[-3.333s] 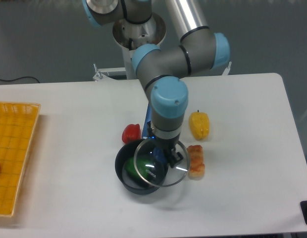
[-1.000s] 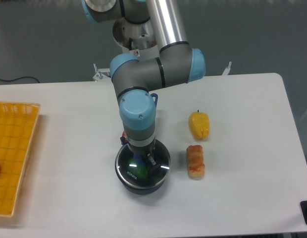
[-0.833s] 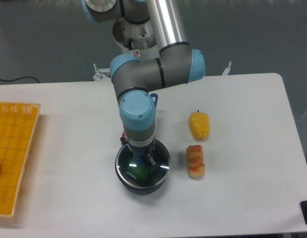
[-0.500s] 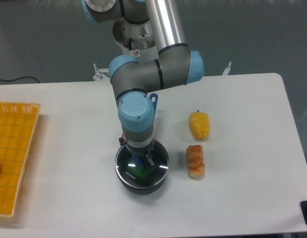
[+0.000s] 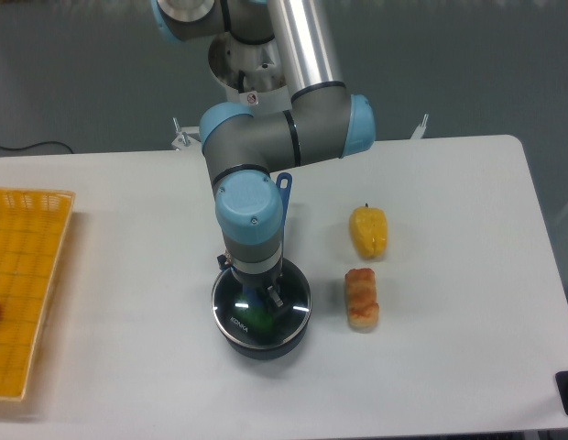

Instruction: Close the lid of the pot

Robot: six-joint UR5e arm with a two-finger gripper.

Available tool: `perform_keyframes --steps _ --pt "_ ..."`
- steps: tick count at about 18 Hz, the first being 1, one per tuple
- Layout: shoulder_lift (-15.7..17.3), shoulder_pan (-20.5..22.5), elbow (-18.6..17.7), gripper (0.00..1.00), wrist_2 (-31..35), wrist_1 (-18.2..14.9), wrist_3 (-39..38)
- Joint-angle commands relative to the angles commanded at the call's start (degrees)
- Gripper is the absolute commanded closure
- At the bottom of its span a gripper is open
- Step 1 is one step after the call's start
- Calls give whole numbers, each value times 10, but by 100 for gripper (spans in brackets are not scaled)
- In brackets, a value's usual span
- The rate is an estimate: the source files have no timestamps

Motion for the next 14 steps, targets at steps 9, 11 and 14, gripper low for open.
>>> perform_keyframes --steps 9,11,14 --pt "-3 0 0 35 18 2 3" --pt "-2 0 0 29 18 2 4" --pt "-2 0 0 0 18 3 4"
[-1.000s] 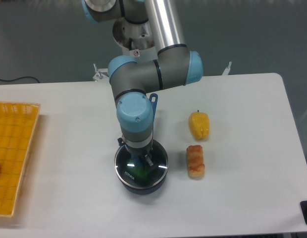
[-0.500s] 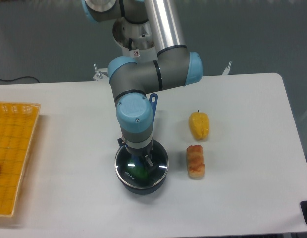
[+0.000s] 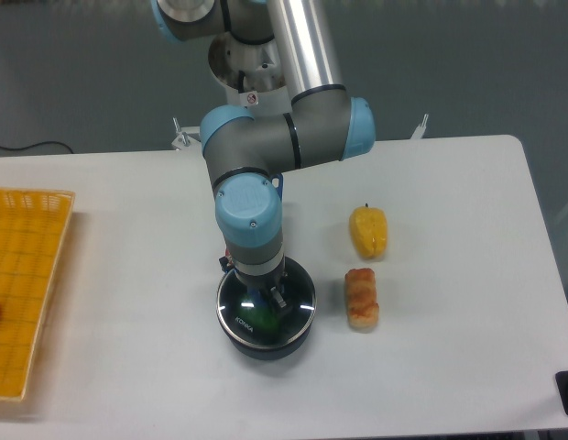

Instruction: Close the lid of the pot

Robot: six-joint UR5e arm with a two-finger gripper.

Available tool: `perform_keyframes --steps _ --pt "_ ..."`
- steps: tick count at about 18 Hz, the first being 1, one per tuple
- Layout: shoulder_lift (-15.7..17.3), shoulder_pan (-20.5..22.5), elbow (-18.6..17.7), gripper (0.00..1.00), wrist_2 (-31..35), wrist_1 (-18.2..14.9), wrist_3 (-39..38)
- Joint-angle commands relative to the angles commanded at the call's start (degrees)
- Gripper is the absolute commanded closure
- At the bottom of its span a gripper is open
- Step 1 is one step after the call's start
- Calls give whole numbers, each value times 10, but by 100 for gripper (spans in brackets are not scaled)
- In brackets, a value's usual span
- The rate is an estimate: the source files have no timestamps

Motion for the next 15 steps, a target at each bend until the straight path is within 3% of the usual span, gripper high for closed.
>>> perform_keyframes --steps 9,15 --pt "4 3 3 0 -8 4 -12" --pt "19 39 12 0 -25 18 1"
